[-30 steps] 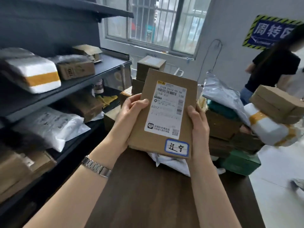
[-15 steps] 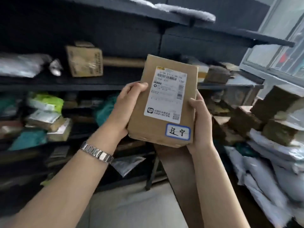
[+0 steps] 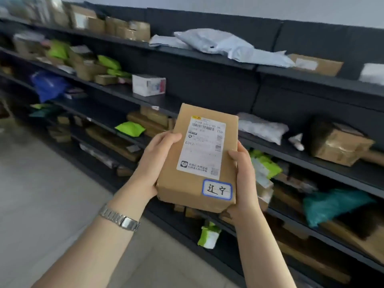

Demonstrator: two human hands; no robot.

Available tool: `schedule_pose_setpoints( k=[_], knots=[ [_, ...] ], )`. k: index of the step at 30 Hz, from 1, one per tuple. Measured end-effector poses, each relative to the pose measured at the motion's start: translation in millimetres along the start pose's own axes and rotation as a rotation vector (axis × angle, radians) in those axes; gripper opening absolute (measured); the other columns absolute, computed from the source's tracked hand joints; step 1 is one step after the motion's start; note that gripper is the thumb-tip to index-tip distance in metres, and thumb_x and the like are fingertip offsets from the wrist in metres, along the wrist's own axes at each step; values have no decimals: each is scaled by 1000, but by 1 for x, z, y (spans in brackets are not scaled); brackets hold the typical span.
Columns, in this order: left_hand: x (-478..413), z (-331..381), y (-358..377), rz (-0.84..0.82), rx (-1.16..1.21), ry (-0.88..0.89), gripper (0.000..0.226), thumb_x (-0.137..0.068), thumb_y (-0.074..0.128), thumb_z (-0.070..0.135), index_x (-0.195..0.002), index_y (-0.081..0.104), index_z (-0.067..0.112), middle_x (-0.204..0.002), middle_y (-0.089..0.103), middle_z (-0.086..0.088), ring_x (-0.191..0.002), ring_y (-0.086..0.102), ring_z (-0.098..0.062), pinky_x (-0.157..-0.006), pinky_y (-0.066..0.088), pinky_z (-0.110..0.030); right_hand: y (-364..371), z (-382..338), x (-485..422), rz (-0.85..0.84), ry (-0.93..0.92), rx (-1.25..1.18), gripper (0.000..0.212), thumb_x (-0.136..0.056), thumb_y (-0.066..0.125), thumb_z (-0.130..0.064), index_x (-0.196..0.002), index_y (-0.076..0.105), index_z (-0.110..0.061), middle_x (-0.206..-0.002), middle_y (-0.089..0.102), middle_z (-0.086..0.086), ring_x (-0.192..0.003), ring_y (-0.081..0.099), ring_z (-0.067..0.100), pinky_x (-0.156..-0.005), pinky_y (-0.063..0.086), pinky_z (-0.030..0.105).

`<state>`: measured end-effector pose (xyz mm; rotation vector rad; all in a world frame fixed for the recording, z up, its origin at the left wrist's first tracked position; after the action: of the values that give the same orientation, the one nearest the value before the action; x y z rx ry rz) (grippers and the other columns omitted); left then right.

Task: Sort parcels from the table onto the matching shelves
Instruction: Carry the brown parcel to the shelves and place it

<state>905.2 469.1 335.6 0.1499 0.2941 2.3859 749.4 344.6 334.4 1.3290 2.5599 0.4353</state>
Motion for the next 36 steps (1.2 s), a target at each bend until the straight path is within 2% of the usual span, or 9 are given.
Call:
schedule_pose_setpoints(
  k=[2,6,12,17,22,24,26,28,36],
  knots=[
    [-6,19,-74,86,4,16,59,-71,71,54,-124,67,28,-113,79,-10,-103,75,-35,-91,57,-58,73,35,-9,-77,54,-29,53,-80,61,-34,-133,63,-35,-123,77,3,-111,74,29,-98,58,56],
    [-15,54,-205,288,0,65,52,-70,71,49,-117,70,27,-105,81,-10,-89,76,-28,-80,58,-46,200,92,-15,-197,143,-74,47,-78,61,-35,-125,63,-38,-122,77,2,-106,76,26,-92,62,50],
    [-24,84,-344,486,10,96,48,-74,70,47,-117,69,26,-113,79,-12,-106,74,-36,-90,57,-53,347,152,-27,-384,212,-75,53,-81,61,-35,-134,60,-32,-124,76,3,-106,77,27,-94,61,52],
    [-55,90,-437,580,45,107,34,-91,66,42,-122,66,27,-111,80,-10,-99,76,-30,-77,60,-44,441,201,-56,-486,252,-56,50,-82,63,-35,-132,62,-32,-124,76,4,-110,75,29,-98,58,56],
    [-114,108,-519,658,41,165,44,-79,69,47,-120,68,30,-96,83,-1,-73,78,-14,-52,57,-28,538,251,-109,-568,277,-73,51,-80,63,-34,-131,63,-33,-120,78,4,-107,76,30,-96,58,57],
    [-138,121,-555,721,31,178,46,-74,68,48,-117,69,32,-91,83,2,-69,78,-12,-48,55,-25,583,266,-133,-611,273,-74,49,-80,62,-34,-129,64,-34,-117,79,2,-102,78,24,-86,63,48],
    [-160,138,-592,767,26,195,40,-78,69,48,-114,68,33,-85,83,6,-67,78,-11,-48,55,-25,632,278,-155,-662,276,-70,42,-83,61,-32,-124,65,-35,-108,81,-2,-91,80,16,-70,66,35],
    [-180,154,-629,808,27,209,32,-84,69,45,-114,67,33,-82,83,7,-66,78,-11,-48,56,-25,680,293,-175,-706,291,-62,31,-93,58,-24,-120,64,-36,-102,82,-4,-82,80,12,-63,65,29],
    [-280,182,-765,842,24,182,28,-90,67,39,-116,67,28,-81,82,7,-64,77,-10,-48,56,-24,825,373,-240,-727,383,-61,26,-97,55,-23,-113,63,-42,-102,82,-4,-92,80,19,-82,63,43]
  ],
)
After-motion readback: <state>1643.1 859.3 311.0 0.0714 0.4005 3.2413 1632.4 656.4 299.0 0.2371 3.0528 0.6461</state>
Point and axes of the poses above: each hand's wrist, its own x-axis away from the middle knuckle, its own y-axis out of the palm, z = x × y, the point moved 9 cm from there along -x, towards the middle knuckle
